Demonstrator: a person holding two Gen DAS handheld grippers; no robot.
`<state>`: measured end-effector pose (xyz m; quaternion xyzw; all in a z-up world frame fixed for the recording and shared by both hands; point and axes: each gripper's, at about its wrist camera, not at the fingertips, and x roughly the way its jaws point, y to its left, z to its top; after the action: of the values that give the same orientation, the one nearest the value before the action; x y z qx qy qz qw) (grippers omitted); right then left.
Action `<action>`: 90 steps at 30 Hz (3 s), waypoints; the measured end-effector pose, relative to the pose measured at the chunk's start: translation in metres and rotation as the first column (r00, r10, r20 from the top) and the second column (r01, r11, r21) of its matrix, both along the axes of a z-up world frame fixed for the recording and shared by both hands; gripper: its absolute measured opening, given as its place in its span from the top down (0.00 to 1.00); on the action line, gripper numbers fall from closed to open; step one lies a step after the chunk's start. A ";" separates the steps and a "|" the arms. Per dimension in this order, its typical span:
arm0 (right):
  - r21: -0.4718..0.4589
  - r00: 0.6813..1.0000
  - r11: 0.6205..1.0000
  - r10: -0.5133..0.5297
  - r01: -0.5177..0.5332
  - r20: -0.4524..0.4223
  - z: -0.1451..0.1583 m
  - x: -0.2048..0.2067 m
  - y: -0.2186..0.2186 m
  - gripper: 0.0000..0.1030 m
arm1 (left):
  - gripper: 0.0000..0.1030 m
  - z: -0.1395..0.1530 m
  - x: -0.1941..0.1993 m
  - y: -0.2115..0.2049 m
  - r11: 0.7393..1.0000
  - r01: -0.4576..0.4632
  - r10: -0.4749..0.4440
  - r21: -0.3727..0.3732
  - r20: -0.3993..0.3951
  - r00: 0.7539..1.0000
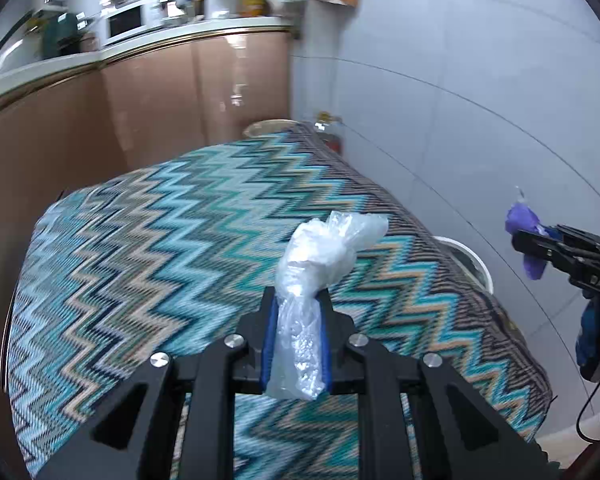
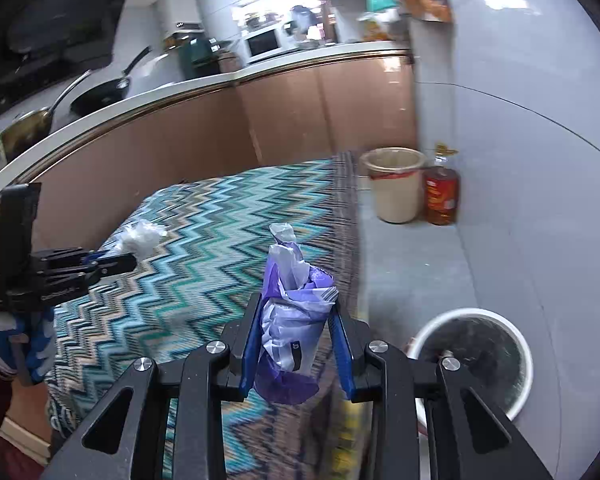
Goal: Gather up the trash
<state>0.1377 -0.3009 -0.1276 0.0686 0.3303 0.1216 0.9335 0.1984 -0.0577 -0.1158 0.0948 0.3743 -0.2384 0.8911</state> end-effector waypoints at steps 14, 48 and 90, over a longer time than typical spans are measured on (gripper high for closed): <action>0.043 0.952 0.954 -0.291 0.297 -0.098 -0.048 -0.006 -0.145 0.71 | 0.83 -0.024 0.022 -0.221 0.939 0.334 -0.327 0.082 -0.090 0.941; -0.051 0.927 0.939 -0.343 0.340 -0.153 -0.059 0.014 -0.161 0.36 | 0.50 -0.027 0.035 -0.265 0.971 0.240 -0.238 0.011 -0.082 0.968; -0.195 0.961 0.948 -0.222 0.252 0.166 0.054 -0.052 0.017 0.00 | 0.32 0.063 -0.059 -0.010 0.971 -0.193 0.222 -0.139 0.241 0.945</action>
<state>0.0860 -0.2842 -0.0736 -0.0019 0.2635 -0.0233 0.9644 0.1393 -0.0675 -0.0531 0.0338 0.2502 -0.1499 0.9559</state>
